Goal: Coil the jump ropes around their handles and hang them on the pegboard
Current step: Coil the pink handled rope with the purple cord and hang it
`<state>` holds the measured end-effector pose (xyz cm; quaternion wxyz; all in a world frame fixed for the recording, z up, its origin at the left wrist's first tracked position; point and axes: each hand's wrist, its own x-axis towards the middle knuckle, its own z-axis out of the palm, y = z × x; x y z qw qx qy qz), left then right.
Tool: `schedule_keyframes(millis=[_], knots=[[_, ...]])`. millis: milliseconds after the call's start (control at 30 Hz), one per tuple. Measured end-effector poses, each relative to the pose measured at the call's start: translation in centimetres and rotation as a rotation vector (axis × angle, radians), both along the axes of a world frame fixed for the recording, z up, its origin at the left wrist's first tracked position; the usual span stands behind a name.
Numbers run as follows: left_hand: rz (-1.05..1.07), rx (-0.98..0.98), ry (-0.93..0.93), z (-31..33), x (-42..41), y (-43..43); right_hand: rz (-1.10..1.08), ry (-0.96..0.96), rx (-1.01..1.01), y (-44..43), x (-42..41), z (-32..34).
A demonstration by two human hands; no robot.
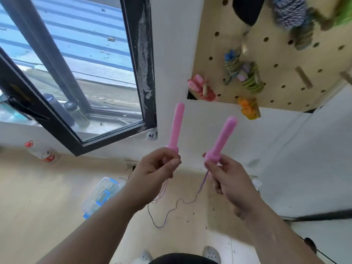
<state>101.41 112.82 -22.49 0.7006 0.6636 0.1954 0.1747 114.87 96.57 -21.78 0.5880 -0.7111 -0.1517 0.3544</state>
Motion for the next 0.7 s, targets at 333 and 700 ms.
schedule_keyframes(millis=[333, 700], knots=[[-0.186, 0.065, 0.025, -2.5, 10.1, -15.9, -0.119, 0.258, 0.153, -10.6, 6.7, -1.0], [0.016, 0.045, 0.138, -2.0, 15.9, -23.3, -0.045, 0.329, 0.142, -17.6, 11.8, -1.6]])
